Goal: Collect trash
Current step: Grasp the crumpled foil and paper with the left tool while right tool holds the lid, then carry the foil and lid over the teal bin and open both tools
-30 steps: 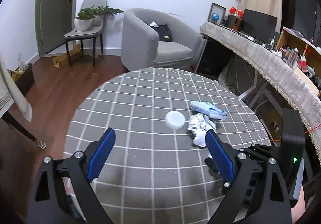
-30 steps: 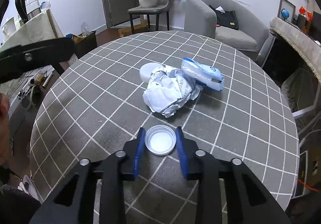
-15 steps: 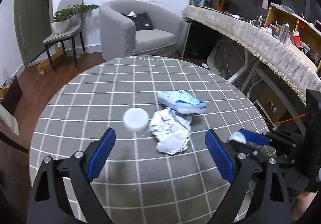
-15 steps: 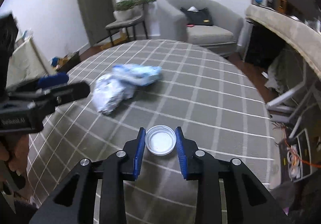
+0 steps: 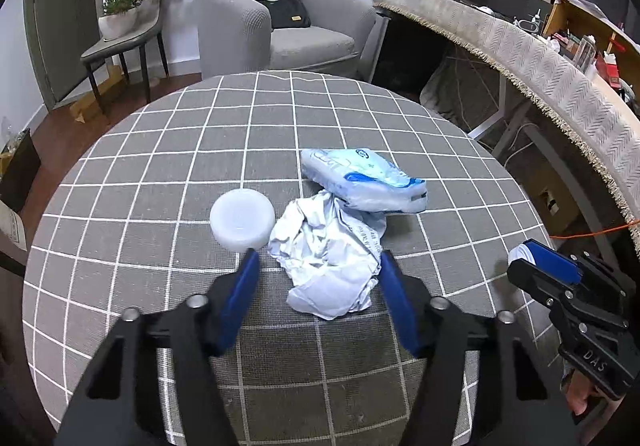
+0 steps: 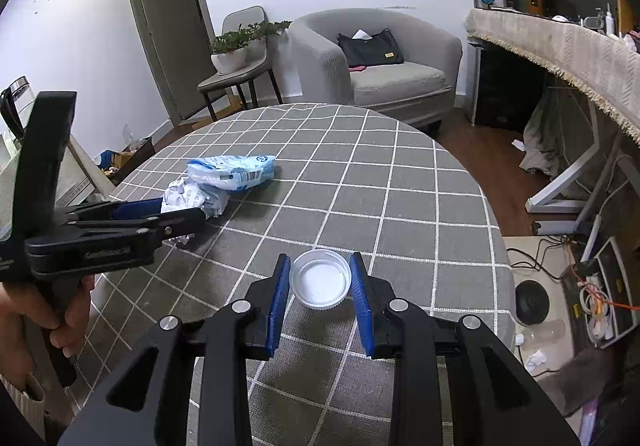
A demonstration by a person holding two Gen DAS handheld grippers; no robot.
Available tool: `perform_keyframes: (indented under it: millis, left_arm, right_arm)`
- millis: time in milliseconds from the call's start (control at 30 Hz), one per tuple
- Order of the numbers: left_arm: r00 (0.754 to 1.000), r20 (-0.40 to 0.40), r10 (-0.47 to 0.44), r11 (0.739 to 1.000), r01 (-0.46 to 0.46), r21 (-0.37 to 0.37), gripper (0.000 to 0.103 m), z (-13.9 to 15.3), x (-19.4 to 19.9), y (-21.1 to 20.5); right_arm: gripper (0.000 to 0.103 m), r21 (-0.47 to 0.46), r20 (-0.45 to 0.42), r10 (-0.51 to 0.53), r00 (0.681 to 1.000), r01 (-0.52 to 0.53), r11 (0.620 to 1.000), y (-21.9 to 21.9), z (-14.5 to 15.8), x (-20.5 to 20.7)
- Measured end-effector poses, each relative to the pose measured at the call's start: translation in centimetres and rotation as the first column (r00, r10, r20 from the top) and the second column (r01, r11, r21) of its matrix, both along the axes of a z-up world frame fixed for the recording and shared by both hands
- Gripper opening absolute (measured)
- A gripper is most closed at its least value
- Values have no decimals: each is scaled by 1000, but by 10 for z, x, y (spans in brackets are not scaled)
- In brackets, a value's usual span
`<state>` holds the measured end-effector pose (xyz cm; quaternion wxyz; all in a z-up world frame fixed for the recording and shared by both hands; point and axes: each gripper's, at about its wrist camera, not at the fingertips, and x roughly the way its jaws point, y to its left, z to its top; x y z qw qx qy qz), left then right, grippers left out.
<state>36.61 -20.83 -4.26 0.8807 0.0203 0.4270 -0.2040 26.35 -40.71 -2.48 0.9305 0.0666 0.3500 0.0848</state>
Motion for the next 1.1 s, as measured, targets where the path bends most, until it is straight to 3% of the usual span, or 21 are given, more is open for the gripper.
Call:
perform_keyframes:
  millis: [133, 667, 1100]
  left_arm:
    - [1000, -5, -24, 1000, 24, -14, 52, 1, -4, 1]
    - [1000, 9, 19, 1000, -19, -4, 51, 25, -42, 43]
    - [990, 62, 127, 992, -125, -30, 50, 29, -84, 128]
  right_arm:
    - [30, -5, 6, 9, 1000, -9, 1000, 4, -1, -1]
    - [30, 16, 29, 84, 996, -85, 996, 46, 14, 2]
    - [30, -36, 15, 222, 975, -221, 974, 129, 20, 6]
